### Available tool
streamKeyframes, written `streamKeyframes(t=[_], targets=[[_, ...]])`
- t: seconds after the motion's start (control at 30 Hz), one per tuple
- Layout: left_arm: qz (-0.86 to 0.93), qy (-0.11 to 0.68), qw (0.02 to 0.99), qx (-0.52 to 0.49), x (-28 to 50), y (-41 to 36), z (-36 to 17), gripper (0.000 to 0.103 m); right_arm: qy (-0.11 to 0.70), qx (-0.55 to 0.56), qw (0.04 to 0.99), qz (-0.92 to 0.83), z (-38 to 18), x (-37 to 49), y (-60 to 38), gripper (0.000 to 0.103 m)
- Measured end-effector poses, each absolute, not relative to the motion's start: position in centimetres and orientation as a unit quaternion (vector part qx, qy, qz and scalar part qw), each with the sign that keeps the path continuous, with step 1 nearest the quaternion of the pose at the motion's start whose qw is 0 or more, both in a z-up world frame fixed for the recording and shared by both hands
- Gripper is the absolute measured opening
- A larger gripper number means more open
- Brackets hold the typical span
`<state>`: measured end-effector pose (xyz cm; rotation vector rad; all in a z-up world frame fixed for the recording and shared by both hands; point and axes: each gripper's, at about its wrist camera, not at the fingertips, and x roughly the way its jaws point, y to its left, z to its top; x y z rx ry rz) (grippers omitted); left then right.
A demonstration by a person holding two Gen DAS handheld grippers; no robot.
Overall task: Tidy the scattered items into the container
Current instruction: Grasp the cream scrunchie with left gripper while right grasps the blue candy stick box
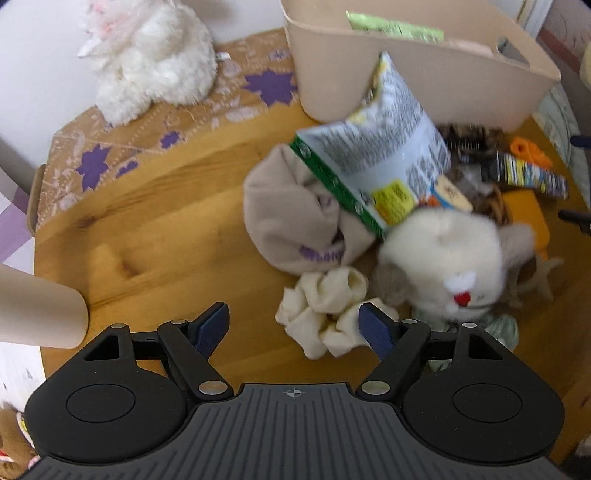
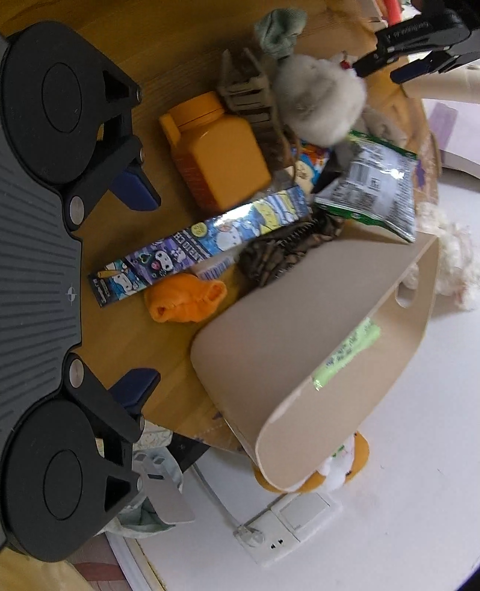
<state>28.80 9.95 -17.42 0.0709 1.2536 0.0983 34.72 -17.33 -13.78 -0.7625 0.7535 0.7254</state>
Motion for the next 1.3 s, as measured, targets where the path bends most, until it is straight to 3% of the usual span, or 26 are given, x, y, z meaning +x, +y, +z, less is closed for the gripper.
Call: streamKeyframes(t=[0.23, 0.3, 0.4, 0.53, 0.73, 0.8, 0.87, 1.1, 1.3], targets=[[0.052, 0.605, 0.795, 0.020, 29.1, 9.7, -19.3, 0.079, 0.374, -0.356, 0.789, 0.333, -15.5, 35.3, -16.6, 0.075], [0.056, 0.608, 0.792, 0.015, 29.3, 9.7, -19.8, 0.079, 0.378, -0.356, 0.787, 0.333, -15.7, 35.4, -16.5, 0.062], [0.058, 0.608, 0.792, 0.007, 29.7, 9.7, -20.1, 0.079, 0.382, -0.355, 0.782, 0.341, -15.8, 35.4, -16.4, 0.051], [0.053, 0.607, 0.793, 0.013, 30.1, 9.2, -20.5, 0.079, 0.384, -0.353, 0.779, 0.348, -15.9, 35.2, -16.3, 0.043], [0.051, 0.608, 0.792, 0.002, 30.8, 9.2, -20.9, 0.079, 0.388, -0.344, 0.780, 0.350, -15.9, 35.3, -16.6, 0.041], [0.049, 0.605, 0.795, 0.008, 30.8, 9.0, -20.9, 0.078, 0.388, -0.345, 0.778, 0.355, -15.8, 35.2, -16.6, 0.033], [0.040, 0.602, 0.797, 0.012, 30.7, 8.8, -21.0, 0.072, 0.385, -0.349, 0.776, 0.357, -15.8, 35.0, -16.6, 0.028], [0.005, 0.604, 0.797, -0.002, 30.2, 8.3, -20.6, 0.025, 0.384, -0.344, 0.766, 0.383, -15.3, 33.9, -17.0, 0.022], [-0.009, 0.599, 0.801, 0.001, 29.2, 8.1, -20.2, 0.017, 0.378, -0.326, 0.767, 0.403, -14.2, 33.1, -17.6, 0.022]])
